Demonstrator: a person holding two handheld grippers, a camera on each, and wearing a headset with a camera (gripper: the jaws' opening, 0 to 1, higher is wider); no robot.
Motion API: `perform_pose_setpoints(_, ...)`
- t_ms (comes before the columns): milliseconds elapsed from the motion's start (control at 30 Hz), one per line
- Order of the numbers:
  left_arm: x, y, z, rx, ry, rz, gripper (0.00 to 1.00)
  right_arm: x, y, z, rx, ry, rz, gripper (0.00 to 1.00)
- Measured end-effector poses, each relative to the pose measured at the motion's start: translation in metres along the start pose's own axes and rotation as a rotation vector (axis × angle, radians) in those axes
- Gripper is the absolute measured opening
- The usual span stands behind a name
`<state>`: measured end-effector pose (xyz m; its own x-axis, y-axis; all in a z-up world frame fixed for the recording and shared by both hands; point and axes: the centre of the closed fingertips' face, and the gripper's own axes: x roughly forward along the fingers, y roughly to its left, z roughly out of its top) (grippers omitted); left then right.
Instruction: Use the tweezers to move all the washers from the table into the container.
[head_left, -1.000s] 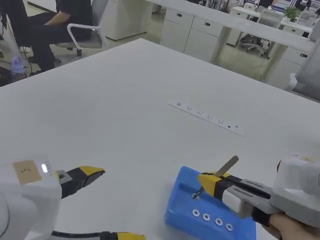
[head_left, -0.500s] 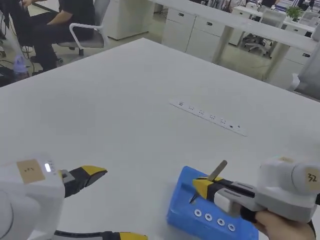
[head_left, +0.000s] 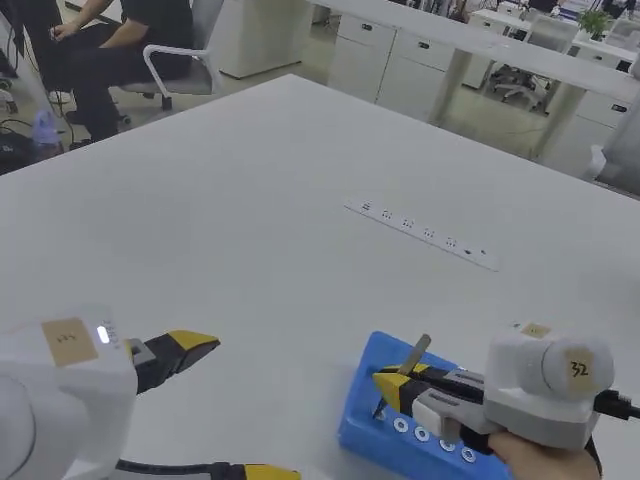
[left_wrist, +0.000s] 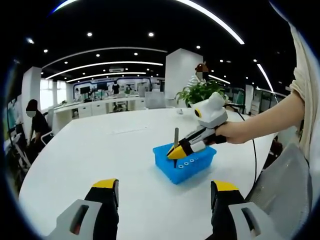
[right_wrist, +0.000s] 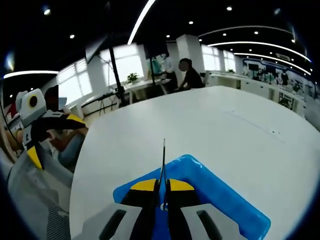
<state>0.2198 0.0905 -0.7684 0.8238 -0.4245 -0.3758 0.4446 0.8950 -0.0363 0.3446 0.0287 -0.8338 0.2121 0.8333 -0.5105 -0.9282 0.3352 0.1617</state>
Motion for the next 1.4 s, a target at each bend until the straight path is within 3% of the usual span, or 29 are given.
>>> perform_pose_setpoints(200,0.0,0.0,0.0,0.001,0.002,-0.002,0.76,0.0,0.0,-0.001,-0.046,0.005,-0.004,0.04)
perform_pose_setpoints(433,0.0,-0.001,0.0,0.003,0.005,-0.006,0.76,0.0,0.002,-0.001,-0.051,0.005,-0.001,0.04)
perform_pose_setpoints(733,0.0,-0.002,0.0,0.004,0.006,-0.011,0.76,-0.003,0.0,0.006,0.016,-0.05,-0.003,0.04)
perform_pose_setpoints(967,0.001,-0.004,-0.001,0.005,0.016,-0.017,0.75,-0.019,0.0,0.023,-0.004,-0.102,-0.007,0.04)
perform_pose_setpoints(1233,0.001,-0.014,-0.003,0.04,0.032,-0.055,0.68,-0.053,0.036,0.048,-0.101,-0.172,0.006,0.04)
perform_pose_setpoints(1400,-0.001,-0.017,-0.001,0.002,0.026,-0.089,0.65,-0.07,0.058,0.048,-0.161,-0.17,0.032,0.04)
